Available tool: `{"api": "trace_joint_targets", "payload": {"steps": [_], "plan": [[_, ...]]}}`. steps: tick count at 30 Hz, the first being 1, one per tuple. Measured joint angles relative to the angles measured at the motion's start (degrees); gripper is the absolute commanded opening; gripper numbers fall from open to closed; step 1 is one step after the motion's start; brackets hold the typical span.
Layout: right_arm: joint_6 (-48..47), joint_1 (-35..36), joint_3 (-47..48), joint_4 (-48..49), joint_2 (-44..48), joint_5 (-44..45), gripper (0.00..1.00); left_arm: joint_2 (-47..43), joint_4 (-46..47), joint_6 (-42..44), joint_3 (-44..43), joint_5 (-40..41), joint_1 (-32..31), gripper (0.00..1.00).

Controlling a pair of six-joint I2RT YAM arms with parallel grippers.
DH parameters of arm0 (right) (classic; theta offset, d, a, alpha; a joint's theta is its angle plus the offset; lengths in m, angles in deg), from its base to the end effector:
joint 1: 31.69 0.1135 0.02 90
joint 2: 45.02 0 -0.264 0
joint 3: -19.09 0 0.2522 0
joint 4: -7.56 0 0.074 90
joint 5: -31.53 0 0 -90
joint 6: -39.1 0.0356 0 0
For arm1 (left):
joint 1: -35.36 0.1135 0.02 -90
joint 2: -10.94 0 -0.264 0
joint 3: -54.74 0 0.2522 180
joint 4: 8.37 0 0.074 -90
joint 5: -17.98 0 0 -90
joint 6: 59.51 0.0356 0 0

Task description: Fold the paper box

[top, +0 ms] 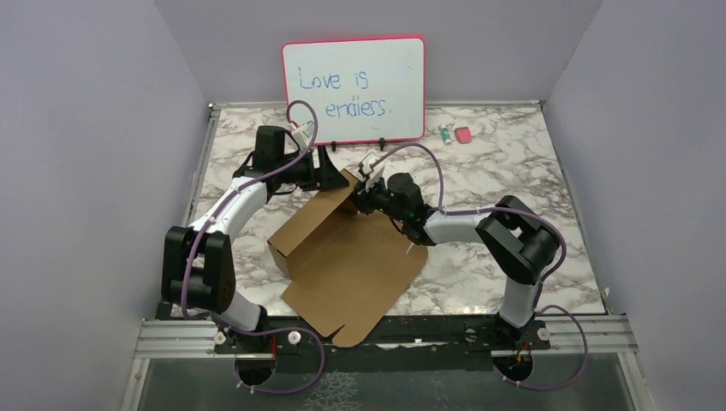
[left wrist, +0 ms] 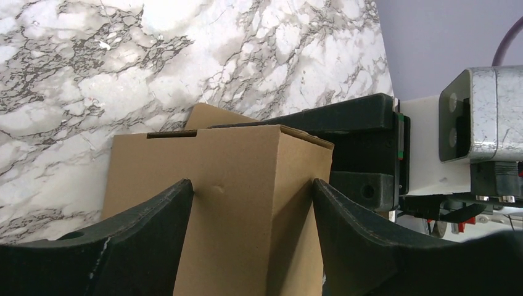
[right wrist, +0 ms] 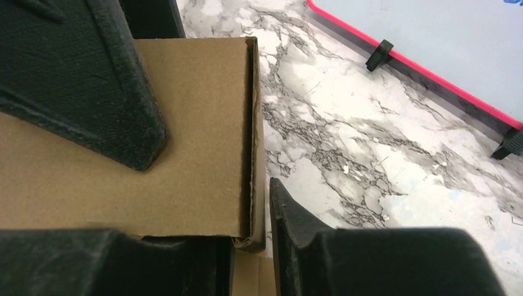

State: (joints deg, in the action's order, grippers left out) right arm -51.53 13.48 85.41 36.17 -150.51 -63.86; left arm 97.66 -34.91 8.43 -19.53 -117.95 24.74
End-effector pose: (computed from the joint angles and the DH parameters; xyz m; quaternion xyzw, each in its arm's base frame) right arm 0.2751 0.2815 0.1886 -0.3267 0.6961 0.2754 0.5770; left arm 0.3176 -0.0856 0.2606 0.0843 0.8436 -0.4495 0.2814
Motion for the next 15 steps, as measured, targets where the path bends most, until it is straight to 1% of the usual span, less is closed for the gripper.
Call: {"api": "trace_joint_targets", "payload": {"steps": [5,8,12,15], "plan": [[-0.09,0.04,0.0,4.9,-2.78,0.39,0.34,1.51,0.57,0.04,-0.85,-0.81,0.35,0.72],[-0.15,0.02,0.0,9.22,-5.35,-0.26,0.34,1.92,0.68,0.02,-0.87,-1.55,1.18,0.72],[-0.37,0.02,0.02,13.94,-8.28,-0.63,0.34,1.95,0.68,0.02,-0.9,-1.73,2.27,0.72],[-0.63,0.04,0.04,15.76,-9.4,-0.39,0.3,2.03,0.66,0.02,-0.9,-1.99,2.75,0.72]]}}
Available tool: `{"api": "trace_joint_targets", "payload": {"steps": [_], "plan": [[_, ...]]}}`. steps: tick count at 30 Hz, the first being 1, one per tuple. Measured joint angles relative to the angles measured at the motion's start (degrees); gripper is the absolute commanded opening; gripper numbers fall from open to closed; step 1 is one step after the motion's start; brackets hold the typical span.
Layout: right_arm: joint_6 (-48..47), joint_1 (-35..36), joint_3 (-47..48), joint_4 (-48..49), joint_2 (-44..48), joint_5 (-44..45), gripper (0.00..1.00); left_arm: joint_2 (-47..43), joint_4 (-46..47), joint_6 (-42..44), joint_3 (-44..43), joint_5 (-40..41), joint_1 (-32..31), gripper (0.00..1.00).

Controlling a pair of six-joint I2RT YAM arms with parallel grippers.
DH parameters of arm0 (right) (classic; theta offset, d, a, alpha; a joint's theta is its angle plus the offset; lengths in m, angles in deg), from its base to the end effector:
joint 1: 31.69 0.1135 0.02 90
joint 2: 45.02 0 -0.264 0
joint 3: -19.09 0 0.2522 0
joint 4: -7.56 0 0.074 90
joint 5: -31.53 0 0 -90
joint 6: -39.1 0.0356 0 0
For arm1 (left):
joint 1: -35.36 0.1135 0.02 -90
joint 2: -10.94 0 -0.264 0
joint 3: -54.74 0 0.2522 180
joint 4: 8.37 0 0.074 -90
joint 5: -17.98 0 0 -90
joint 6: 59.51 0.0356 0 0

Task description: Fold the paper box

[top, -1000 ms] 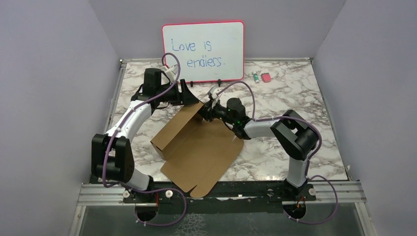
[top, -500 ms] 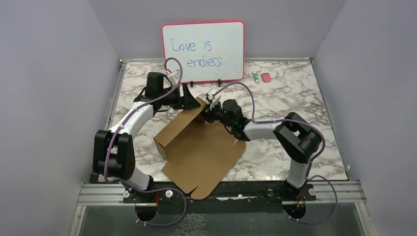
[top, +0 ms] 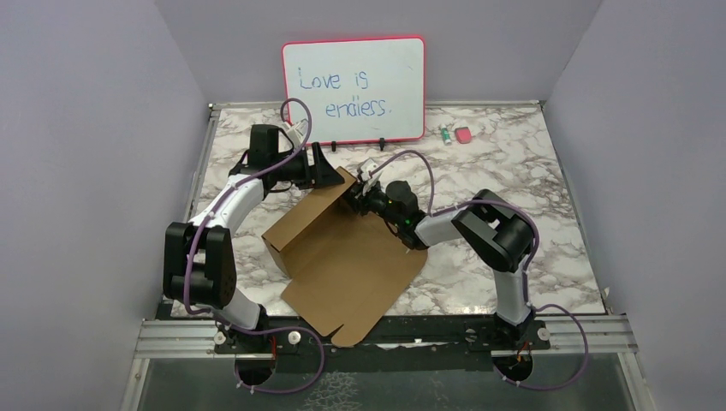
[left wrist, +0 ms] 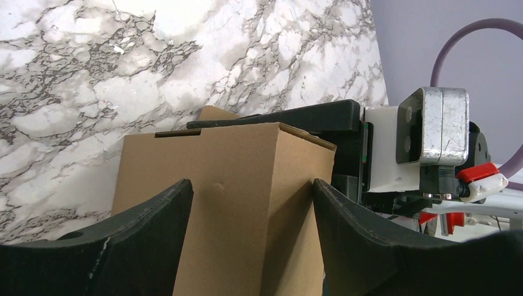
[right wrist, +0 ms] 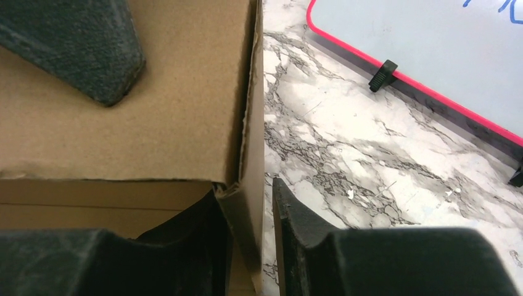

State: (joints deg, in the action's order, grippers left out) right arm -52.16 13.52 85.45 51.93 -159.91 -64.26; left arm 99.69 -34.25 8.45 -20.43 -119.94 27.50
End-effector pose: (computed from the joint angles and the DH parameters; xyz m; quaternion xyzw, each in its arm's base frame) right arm 0.2844 0.2916 0.1561 -0.3201 0.6585 0.2888 0.6169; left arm 0.3282 -0.0720 0.2560 0.0700 0.8415 -0.4554 0.2822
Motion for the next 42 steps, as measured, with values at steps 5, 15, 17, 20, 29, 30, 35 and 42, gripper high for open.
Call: {"api": "trace_joint_targets", "payload": {"steps": [5,15,17,20,29,30,35,42], "plan": [[-0.76,0.26,0.0,0.68,-0.22,2.01,0.26,0.04,0.04,0.0,0.02,-0.26,0.31,0.72],[-2.12,1.64,1.03,0.9,-1.16,10.01,0.25,0.04,2.69,-0.94,1.03,-0.76,0.37,0.72],[-2.27,2.21,1.79,0.85,-1.7,12.26,0.25,-0.02,3.69,-1.27,1.42,-0.79,0.52,0.72],[-2.27,2.8,3.17,0.76,-2.71,15.37,0.25,-0.11,4.94,-1.46,1.9,-0.76,0.76,0.72],[-2.71,3.98,5.62,0.94,-4.59,22.6,0.25,-0.39,7.93,-2.34,3.1,-0.76,1.05,0.72],[-2.71,4.04,5.73,0.94,-4.68,23.19,0.26,-0.46,8.02,-2.36,3.15,-0.76,1.05,0.72],[-2.69,4.22,6.62,0.96,-5.33,25.33,0.26,-0.57,8.44,-2.36,3.26,-0.7,1.11,0.72],[-0.33,4.28,7.1,1.31,-5.79,27.56,0.28,-0.57,9.27,-2.38,3.52,-0.72,1.2,0.72]]}}
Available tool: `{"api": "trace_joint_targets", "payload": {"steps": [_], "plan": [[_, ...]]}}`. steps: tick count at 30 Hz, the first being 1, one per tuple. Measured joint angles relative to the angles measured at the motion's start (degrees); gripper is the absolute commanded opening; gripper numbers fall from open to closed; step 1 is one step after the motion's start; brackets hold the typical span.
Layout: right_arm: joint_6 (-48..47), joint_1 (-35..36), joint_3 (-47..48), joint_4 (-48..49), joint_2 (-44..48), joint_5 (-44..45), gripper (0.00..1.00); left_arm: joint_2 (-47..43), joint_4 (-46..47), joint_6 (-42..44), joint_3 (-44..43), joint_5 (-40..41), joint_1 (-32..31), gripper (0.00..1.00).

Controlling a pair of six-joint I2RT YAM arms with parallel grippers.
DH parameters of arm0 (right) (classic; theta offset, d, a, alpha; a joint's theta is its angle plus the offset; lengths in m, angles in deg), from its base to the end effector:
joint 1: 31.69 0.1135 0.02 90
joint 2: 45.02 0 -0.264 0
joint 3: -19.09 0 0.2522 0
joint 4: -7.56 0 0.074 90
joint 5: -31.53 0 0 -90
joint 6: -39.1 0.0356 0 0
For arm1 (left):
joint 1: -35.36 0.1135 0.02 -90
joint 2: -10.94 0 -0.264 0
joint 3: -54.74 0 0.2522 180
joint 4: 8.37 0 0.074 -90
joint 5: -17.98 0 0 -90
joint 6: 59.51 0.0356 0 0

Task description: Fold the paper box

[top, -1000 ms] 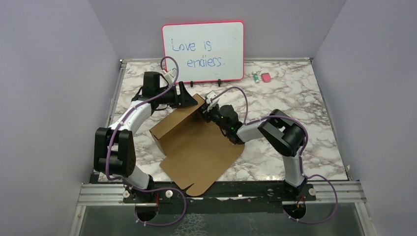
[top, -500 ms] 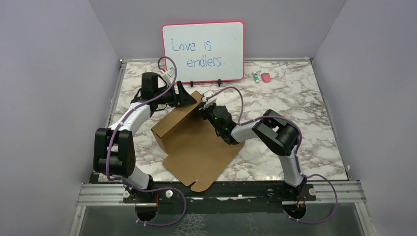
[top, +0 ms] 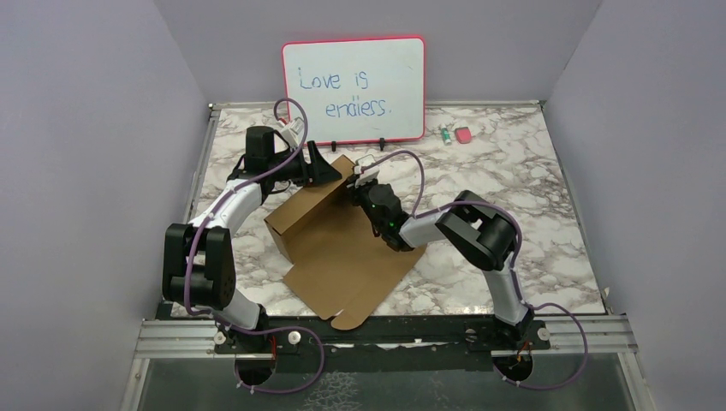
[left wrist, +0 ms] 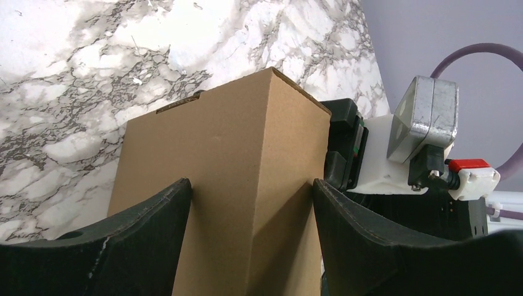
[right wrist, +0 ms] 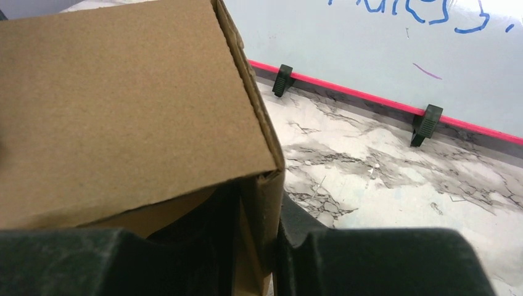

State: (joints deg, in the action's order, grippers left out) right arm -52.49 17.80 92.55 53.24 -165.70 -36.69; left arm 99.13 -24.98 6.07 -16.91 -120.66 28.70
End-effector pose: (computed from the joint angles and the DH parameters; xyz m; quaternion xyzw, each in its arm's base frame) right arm 0.2913 0.3206 0.1526 -0.1845 0.6917 0.1543 0.6810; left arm 0.3297 -0.0654 0.2522 0.0700 0.8221 -0.4652 0.3209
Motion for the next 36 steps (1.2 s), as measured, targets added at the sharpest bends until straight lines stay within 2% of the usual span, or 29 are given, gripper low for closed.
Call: {"api": "trace_joint_targets", "payload": {"steps": [13,19,25,31,33,36], "plan": [[1.46,-0.59,-3.67,7.69,-0.59,-2.23,0.44,-1.07,-1.11,-0.17,0.68,-0.26,-0.17,0.72],[1.2,-0.87,-10.21,10.6,1.97,-3.74,0.63,-2.67,-5.46,0.68,0.68,0.98,-0.22,0.75],[1.16,-0.98,-16.72,10.19,8.28,-6.64,0.73,-6.49,-10.88,3.23,-1.03,8.04,-0.22,0.77],[1.18,-1.14,-22.64,6.99,18.67,-9.77,0.8,-13.09,-15.3,5.92,-3.52,17.62,-0.7,0.78],[1.73,-1.14,-23.39,3.52,22.34,-9.86,0.84,-16.24,-17.03,7.28,-4.57,22.53,-2.38,0.78],[2.58,-1.14,-25.03,-0.59,27.61,-9.05,0.87,-20.31,-19.1,9.44,-5.84,30.8,-8.26,0.78]]}}
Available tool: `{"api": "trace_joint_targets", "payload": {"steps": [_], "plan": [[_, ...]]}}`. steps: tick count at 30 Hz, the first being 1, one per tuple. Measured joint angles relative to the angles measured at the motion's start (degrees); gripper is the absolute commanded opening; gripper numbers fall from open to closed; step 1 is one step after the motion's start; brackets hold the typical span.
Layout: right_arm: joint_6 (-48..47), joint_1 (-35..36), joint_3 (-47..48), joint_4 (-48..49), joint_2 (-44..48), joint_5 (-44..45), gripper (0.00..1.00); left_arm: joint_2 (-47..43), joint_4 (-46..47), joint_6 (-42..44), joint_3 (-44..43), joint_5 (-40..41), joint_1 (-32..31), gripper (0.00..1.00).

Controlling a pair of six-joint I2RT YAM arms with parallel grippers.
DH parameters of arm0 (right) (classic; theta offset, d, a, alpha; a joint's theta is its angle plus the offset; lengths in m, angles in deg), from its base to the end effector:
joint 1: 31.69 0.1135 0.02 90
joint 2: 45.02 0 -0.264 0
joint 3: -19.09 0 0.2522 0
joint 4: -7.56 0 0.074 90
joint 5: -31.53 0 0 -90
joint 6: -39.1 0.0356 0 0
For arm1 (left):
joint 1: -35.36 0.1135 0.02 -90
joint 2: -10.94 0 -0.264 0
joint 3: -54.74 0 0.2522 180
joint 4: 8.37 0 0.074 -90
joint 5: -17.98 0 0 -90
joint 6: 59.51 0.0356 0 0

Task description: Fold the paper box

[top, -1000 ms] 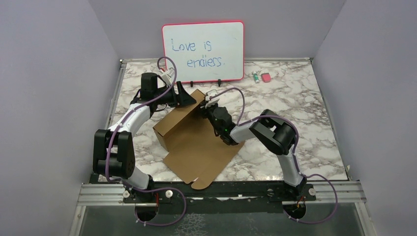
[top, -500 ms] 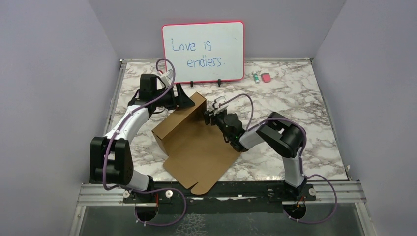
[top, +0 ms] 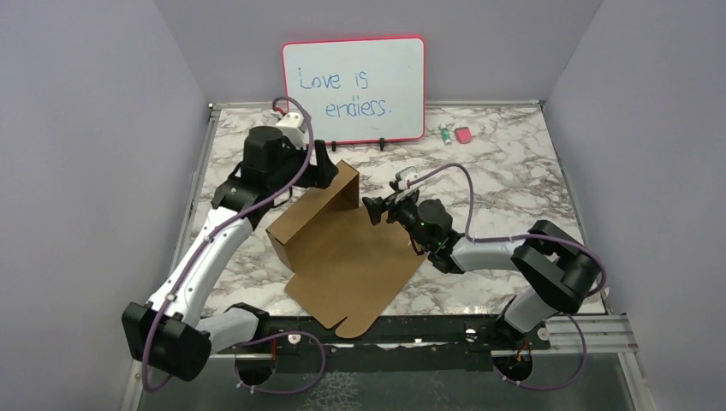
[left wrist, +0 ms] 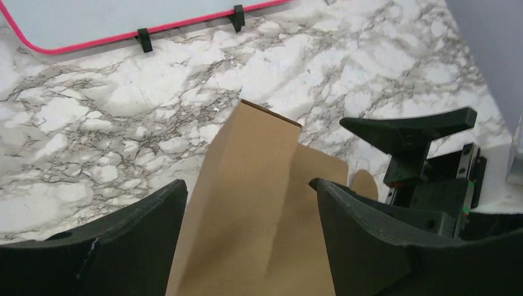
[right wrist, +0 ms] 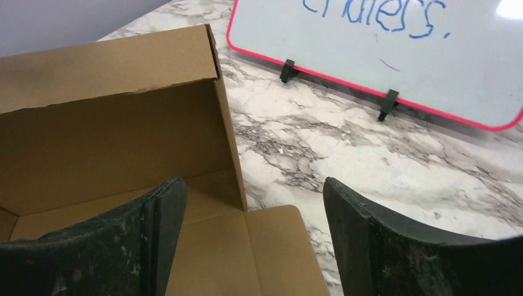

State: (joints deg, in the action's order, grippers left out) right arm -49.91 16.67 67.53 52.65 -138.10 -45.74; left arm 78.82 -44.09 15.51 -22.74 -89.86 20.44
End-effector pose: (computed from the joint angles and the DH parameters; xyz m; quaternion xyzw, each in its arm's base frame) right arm 0.2201 0.2357 0.2008 -0.2091 0.6726 0.2236 0.6737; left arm 0.2543 -0.0791 0.3526 0.0816 0.8384 -0.2620 0.4710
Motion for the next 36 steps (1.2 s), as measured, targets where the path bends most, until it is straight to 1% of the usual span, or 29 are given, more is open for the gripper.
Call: {"api": "trace_joint_targets", "payload": {"steps": [4,10,12,15,17,18,20,22,25,28,31,36], "plan": [[1.55,0.0,-1.9,-6.56,6.16,2.82,0.9,-2.91,-2.8,2.69,-0.44,11.69,-10.95,0.79],[4.5,0.0,-6.45,-12.55,15.65,7.69,0.94,-3.1,-7.54,5.97,-0.5,29.33,-21.79,0.79],[5.7,0.0,-8.79,-13.38,18.82,9.42,0.94,-2.84,-8.94,7.1,-0.79,35.78,-26.51,0.79],[7.63,0.0,-13.11,-13.46,23.37,11.8,0.94,-0.35,-11.34,8.96,-2.58,46.9,-35.32,0.79],[8.46,0.0,-15.98,-13.38,26.08,13.44,0.95,1.9,-12.0,10.03,-3.19,53.42,-39.85,0.78],[8.66,0.0,-17.16,-13.18,27.19,14.21,0.95,3.78,-12.61,10.71,-3.21,58.1,-42.69,0.78],[8.68,0.0,-19.17,-12.66,29.09,15.89,0.95,7.06,-14.29,11.72,-3.21,64.13,-45.75,0.76],[8.68,0.0,-20.41,-11.91,30.4,17.33,0.95,9.97,-15.5,12.33,-3.21,68.28,-46.86,0.73],[8.68,0.0,-21.86,-9.88,31.41,18.95,0.95,12.5,-16.92,12.96,-3.21,74.2,-46.86,0.69],[8.68,-0.07,-22.77,-8.7,31.69,19.85,0.95,14.14,-17.38,13.4,-3.21,77.4,-46.6,0.67],[8.68,-0.07,-22.82,-8.04,31.69,20.26,0.95,16.48,-17.44,13.79,-3.23,79.95,-46.12,0.61],[8.68,-0.07,-22.97,-7.67,32.59,20.79,0.95,20.98,-17.38,14.95,-3.23,81.53,-44.09,0.5]]}}
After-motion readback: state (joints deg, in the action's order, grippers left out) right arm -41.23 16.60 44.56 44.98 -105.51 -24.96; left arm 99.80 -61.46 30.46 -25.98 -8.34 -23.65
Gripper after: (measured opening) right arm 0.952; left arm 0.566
